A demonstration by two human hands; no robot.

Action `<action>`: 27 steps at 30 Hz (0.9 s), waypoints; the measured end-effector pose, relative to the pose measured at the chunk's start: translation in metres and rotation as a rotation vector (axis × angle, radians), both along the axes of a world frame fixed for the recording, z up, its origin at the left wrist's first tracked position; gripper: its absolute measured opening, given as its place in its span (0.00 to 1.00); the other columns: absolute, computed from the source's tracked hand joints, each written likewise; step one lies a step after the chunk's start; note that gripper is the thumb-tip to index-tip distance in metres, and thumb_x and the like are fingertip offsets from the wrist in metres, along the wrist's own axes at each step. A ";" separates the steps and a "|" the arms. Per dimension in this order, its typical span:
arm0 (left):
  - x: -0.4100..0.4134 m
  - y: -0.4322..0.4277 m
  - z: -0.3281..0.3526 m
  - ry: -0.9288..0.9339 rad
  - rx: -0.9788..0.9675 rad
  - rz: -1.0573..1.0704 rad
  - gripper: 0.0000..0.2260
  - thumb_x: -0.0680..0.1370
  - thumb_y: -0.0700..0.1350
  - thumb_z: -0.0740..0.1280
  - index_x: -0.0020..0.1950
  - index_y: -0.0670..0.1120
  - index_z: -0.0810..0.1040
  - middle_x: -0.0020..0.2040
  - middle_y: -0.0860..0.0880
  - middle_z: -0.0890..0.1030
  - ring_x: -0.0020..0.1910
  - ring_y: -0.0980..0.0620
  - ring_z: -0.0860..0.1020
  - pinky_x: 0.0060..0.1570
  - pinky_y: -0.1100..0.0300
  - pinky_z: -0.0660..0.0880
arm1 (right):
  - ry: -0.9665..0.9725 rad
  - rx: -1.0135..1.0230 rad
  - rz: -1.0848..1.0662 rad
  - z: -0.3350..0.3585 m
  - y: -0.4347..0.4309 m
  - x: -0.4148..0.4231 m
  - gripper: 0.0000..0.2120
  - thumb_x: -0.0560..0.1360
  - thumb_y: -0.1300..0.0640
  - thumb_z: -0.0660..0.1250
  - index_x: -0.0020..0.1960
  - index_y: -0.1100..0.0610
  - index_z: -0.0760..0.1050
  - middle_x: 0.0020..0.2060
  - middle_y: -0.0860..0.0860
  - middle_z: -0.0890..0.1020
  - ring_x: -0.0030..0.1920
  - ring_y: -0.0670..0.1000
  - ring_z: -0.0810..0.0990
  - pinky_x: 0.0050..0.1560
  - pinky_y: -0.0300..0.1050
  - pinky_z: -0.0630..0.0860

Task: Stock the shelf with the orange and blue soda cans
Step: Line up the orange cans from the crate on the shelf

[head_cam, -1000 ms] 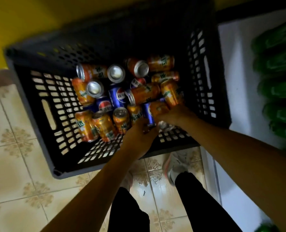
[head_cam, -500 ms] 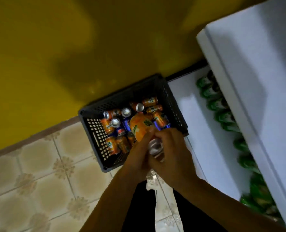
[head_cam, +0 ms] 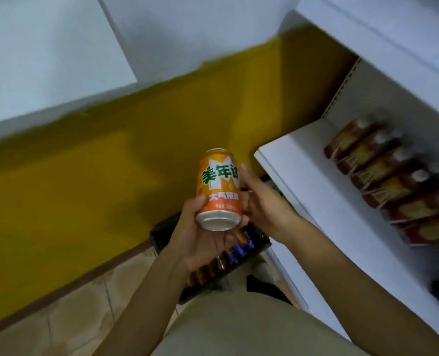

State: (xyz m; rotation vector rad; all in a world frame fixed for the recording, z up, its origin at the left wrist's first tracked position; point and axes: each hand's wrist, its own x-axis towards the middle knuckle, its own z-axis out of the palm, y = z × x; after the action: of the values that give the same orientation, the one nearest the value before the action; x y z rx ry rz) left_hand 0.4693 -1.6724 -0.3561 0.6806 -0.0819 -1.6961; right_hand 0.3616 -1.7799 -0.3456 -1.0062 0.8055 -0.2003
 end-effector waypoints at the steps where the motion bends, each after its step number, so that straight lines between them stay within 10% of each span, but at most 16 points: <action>1: 0.000 0.000 0.009 -0.015 -0.073 -0.033 0.36 0.54 0.55 0.82 0.56 0.40 0.78 0.46 0.42 0.82 0.39 0.46 0.82 0.29 0.61 0.77 | -0.055 -0.006 0.024 0.013 0.003 0.002 0.38 0.65 0.29 0.65 0.65 0.55 0.73 0.53 0.55 0.84 0.56 0.57 0.81 0.58 0.56 0.75; 6: 0.005 -0.002 0.050 -0.100 -0.275 -0.163 0.30 0.57 0.58 0.80 0.53 0.44 0.83 0.48 0.42 0.83 0.41 0.47 0.83 0.33 0.59 0.79 | -0.170 -0.232 -0.035 0.082 0.011 -0.005 0.27 0.67 0.44 0.72 0.58 0.62 0.76 0.45 0.55 0.84 0.36 0.48 0.83 0.33 0.40 0.77; 14: -0.052 -0.034 0.100 -0.083 -0.257 -0.094 0.32 0.60 0.57 0.80 0.61 0.45 0.80 0.59 0.41 0.80 0.52 0.47 0.81 0.47 0.58 0.80 | -0.153 -0.638 -0.227 0.155 0.001 -0.076 0.24 0.67 0.60 0.73 0.63 0.58 0.74 0.53 0.55 0.84 0.52 0.53 0.83 0.54 0.50 0.80; 20: -0.136 -0.077 0.148 -0.198 -0.429 -0.238 0.21 0.76 0.56 0.58 0.63 0.48 0.77 0.60 0.46 0.80 0.56 0.51 0.80 0.52 0.58 0.79 | 0.012 -0.881 -0.520 0.194 0.005 -0.148 0.33 0.64 0.57 0.78 0.65 0.51 0.67 0.51 0.47 0.82 0.49 0.42 0.83 0.48 0.38 0.80; 27: -0.241 -0.143 0.178 -0.448 -0.670 -0.390 0.25 0.76 0.62 0.57 0.70 0.52 0.69 0.65 0.48 0.77 0.63 0.51 0.77 0.60 0.53 0.75 | 0.052 -0.913 -1.034 0.223 -0.008 -0.245 0.30 0.63 0.58 0.80 0.59 0.52 0.68 0.47 0.45 0.81 0.43 0.38 0.81 0.39 0.31 0.77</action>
State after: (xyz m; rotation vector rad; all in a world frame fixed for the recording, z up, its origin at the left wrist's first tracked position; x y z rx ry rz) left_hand 0.2286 -1.8151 -0.1781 0.5341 -1.1074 -1.6981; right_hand 0.1162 -1.7883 -0.1230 -1.3369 1.2672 -1.5394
